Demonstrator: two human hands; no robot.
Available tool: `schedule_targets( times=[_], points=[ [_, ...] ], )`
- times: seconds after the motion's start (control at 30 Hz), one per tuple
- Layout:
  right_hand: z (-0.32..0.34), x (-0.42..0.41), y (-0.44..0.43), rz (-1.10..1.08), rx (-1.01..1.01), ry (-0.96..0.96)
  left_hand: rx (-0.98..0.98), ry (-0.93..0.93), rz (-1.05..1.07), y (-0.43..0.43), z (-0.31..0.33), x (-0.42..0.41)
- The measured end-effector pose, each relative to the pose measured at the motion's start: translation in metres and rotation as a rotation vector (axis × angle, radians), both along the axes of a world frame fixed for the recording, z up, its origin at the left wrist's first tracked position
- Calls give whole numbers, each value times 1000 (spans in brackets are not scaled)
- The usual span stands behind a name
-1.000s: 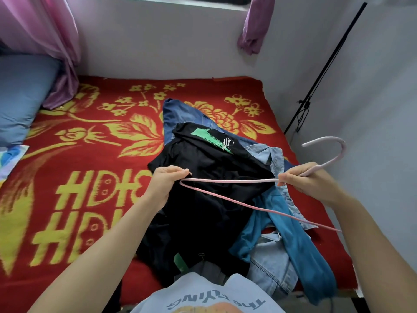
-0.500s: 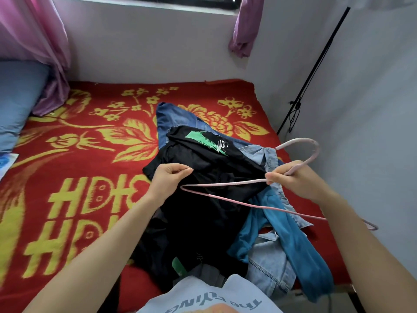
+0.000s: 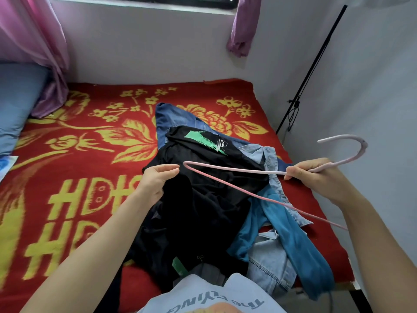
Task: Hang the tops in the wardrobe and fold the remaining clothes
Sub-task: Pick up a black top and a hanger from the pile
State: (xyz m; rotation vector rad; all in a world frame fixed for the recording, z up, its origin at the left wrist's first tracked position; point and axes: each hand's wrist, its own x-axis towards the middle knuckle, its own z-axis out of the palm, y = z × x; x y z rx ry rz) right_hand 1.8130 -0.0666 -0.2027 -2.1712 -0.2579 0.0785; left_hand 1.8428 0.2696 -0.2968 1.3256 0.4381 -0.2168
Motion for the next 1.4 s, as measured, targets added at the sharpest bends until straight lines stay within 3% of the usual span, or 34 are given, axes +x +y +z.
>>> schedule_targets(
  times=[0.23,0.63,0.87,1.0,1.17,1.27,1.4],
  points=[
    [-12,2,2,56,12,48,-142,42,29,3,-5,-2],
    [-24,3,2,-18,73,16,37,-81,-11,-3,-4,-6],
    [-63,18,76,-206,434,167,-161,-128,149,-14,10,2],
    [-53,32,98,-319,653,213,-112,-275,181,-23,39,-2],
    [-26,34,152,-86,437,84,-187,-492,158,-31,114,2],
    [-1,36,175,-56,332,-55,-204,-615,119,-35,165,5],
    [36,46,181,-48,413,-171,-280,-721,187,-20,216,7]
  ],
)
